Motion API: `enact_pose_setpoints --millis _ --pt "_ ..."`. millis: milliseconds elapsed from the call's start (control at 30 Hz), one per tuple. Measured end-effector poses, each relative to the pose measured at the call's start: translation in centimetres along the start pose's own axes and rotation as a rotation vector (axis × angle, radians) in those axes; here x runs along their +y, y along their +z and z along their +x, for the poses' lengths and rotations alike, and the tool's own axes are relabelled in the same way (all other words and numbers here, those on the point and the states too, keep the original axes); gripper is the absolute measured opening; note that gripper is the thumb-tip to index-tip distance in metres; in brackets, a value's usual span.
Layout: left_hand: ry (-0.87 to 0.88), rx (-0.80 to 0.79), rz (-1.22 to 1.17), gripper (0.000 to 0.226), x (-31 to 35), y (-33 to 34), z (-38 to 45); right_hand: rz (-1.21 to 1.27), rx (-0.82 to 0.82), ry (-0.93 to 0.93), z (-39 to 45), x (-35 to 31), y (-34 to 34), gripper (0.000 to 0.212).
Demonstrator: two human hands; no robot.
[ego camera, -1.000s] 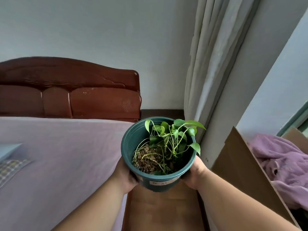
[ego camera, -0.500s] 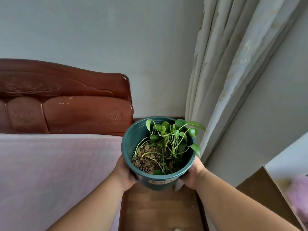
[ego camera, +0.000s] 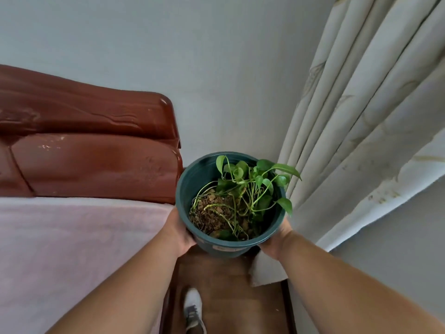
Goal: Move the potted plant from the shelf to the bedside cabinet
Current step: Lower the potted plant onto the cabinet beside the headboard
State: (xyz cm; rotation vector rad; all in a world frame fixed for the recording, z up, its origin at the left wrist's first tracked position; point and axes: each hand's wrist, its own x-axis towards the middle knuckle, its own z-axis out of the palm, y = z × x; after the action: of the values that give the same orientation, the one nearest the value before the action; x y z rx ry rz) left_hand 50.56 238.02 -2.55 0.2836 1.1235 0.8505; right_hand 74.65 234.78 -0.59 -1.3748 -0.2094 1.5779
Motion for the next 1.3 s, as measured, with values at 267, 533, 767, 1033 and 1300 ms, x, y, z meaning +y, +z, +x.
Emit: enact_pose_setpoints --millis 267,533,767,1033,1300 --pt "-0.056 -0.067 -0.004 0.057 5.2 0.4 11.3 0.027 0.11 -0.048 9.3 -2.0 3.4 0.068" --pt "-0.071 -0.002 0.021 0.042 6.7 1.0 18.6 0.137 0.078 0.119 17.3 -1.8 3.3 0.064" --pt "-0.128 0.123 0.095 0.045 2.1 -1.9 25.7 0.235 0.152 0.271 24.4 2.1 -0.4 0.06" --pt "-0.218 0.245 0.013 0.051 -4.9 -4.2 32.5 0.101 0.211 0.266 31.3 6.3 -3.1 0.056" --pt "-0.23 0.287 0.006 0.048 -8.3 -5.5 36.5 0.07 0.228 0.351 35.4 8.6 -4.5 0.052"
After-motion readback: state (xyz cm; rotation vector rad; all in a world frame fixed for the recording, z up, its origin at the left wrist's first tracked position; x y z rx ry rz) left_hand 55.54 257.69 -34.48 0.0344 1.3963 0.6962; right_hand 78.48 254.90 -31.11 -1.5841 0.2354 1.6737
